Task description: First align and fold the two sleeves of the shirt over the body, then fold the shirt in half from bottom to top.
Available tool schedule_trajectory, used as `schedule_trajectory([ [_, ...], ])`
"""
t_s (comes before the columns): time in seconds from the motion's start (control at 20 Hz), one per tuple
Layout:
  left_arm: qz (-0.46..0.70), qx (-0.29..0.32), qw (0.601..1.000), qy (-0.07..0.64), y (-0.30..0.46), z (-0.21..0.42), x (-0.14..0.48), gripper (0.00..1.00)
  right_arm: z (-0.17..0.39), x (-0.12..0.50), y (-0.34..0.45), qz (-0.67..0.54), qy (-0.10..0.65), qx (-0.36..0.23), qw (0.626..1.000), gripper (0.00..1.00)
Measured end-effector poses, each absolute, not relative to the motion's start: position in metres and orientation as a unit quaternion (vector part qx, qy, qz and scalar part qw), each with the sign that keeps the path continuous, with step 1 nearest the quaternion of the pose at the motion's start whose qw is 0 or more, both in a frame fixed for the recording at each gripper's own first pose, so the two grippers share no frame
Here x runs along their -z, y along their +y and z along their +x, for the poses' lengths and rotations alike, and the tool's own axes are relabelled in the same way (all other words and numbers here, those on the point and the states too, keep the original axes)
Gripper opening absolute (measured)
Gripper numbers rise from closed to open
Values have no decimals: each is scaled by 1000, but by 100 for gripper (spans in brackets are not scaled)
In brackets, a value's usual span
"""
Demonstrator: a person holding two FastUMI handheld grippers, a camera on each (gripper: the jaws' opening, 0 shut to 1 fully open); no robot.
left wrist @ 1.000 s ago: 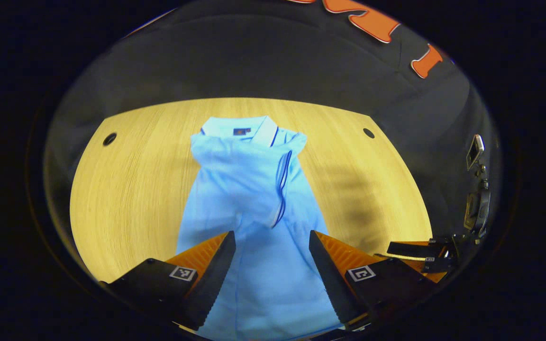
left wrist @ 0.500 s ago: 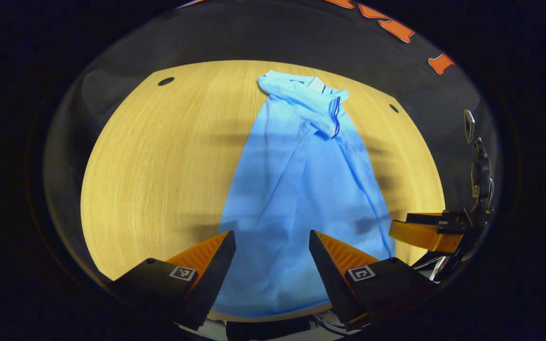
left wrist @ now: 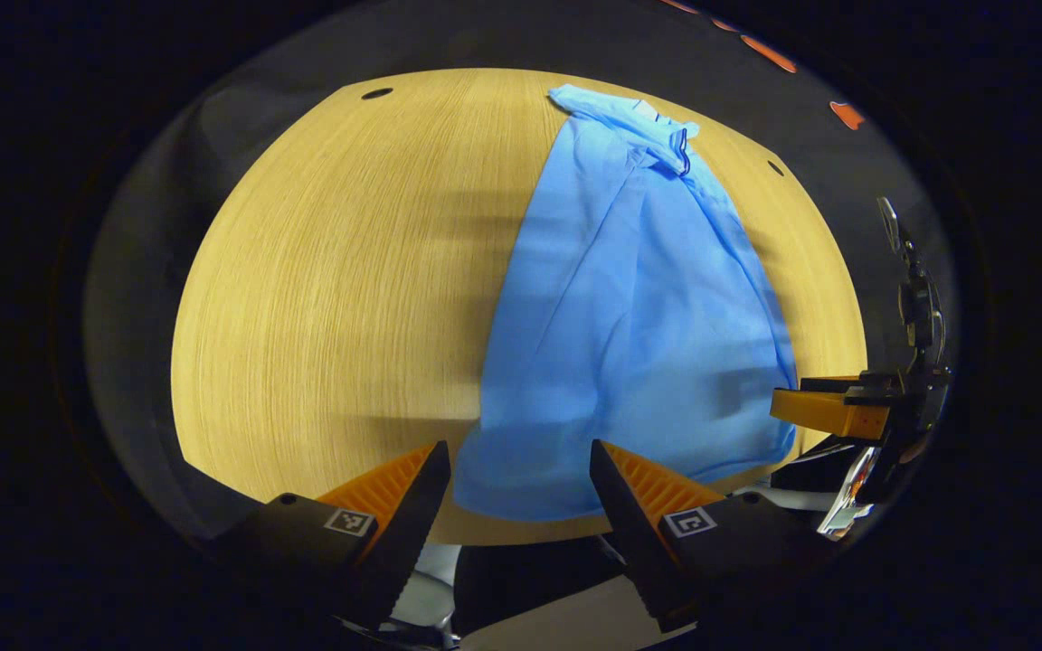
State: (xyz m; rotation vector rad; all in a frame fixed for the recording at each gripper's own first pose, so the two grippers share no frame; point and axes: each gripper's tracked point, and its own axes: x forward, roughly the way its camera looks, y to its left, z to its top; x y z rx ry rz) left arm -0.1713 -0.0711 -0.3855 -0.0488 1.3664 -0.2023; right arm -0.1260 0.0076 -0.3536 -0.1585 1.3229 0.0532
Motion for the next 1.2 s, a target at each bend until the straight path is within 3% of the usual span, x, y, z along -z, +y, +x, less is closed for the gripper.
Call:
schedule_trajectory([
  [0.65, 29, 75, 753, 653, -58, -189, 417, 100, -142, 377, -3, -153, 622, -23, 768, 97],
  [0.75, 52, 75, 749, 656, -58, -189, 420, 96, -141, 377, -5, -168, 622, -23, 764, 97],
  [0.85, 60, 83, 748, 655, -61, -187, 419, 94, -141, 377, -8, -191, 625, -31, 756, 89],
  [0.9, 58, 83, 752, 652, -61, -187, 421, 92, -141, 378, -8, -197, 627, -34, 753, 79],
  [0.95, 54, 82, 753, 651, -61, -184, 419, 73, -142, 378, -9, -197, 627, -33, 753, 73],
  [1.0, 52, 83, 752, 651, -62, -182, 418, 55, -141, 376, -9, -193, 627, -29, 754, 54],
  [1.05, 47, 84, 753, 651, -64, -183, 418, 36, -140, 377, -11, -190, 627, -25, 755, 50],
  [1.1, 45, 82, 753, 651, -65, -182, 420, 27, -139, 377, -11, -186, 625, -25, 758, 36],
  [1.15, 44, 87, 754, 649, -67, -181, 419, 11, -136, 377, -8, -177, 623, -31, 761, 29],
  [1.2, 41, 91, 757, 646, -68, -178, 417, 11, -135, 377, -8, -168, 622, -32, 764, 14],
])
